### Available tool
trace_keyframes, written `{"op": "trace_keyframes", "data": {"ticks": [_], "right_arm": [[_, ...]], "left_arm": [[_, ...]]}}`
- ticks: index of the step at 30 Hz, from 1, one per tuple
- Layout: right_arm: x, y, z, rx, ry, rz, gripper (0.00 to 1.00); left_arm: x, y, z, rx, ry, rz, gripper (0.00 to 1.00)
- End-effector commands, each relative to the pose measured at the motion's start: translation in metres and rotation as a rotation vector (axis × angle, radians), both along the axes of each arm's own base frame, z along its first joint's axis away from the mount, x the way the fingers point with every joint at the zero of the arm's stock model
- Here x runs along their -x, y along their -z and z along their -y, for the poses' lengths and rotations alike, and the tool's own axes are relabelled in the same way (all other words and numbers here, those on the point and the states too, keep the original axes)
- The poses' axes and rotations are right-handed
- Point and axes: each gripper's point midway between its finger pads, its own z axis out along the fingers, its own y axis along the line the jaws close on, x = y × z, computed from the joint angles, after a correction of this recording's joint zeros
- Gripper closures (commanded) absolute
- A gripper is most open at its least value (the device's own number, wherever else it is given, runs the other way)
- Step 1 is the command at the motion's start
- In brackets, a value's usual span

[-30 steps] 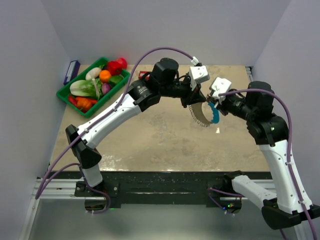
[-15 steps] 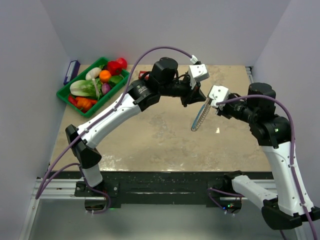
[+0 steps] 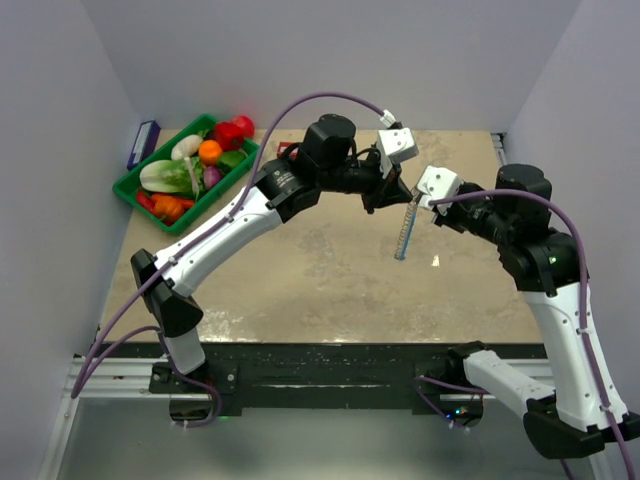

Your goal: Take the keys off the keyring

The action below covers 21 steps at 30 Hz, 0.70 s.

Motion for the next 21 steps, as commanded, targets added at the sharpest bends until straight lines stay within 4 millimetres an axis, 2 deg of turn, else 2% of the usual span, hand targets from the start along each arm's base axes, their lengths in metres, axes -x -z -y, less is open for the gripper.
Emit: {"op": "trace_keyframes", "data": {"ticks": [1, 13, 14, 15, 21], "right_arm": [[-0.0073, -0.0354, 0.0044, 0.0, 0.025, 0.11, 1.0], [-0.0057, -0.037, -0.0021, -0.017, -0.006, 0.108, 1.0], [-0.005, -0.0398, -0.0022, -0.02, -0.007, 0.114, 1.0], [-0.0044, -0.0394, -0.0019, -0.019, -0.007, 0.111, 1.0], [0.0004, -0.0384, -0.0055, -0.034, -0.028, 0.1, 1.0]], "left_arm": [[0.0023, -0.0112, 0.0005, 0.041, 0.013, 0.002, 1.0], [0.0002, -0.0061, 0.0017, 0.035, 0.005, 0.0, 1.0], [-0.0003, -0.0053, 0.0016, 0.033, 0.002, 0.0, 0.96], [-0.0002, -0.0074, 0.0011, 0.038, 0.0, 0.004, 0.87], [0.0014, -0.0137, 0.0015, 0.054, 0.011, 0.006, 0.73]]}}
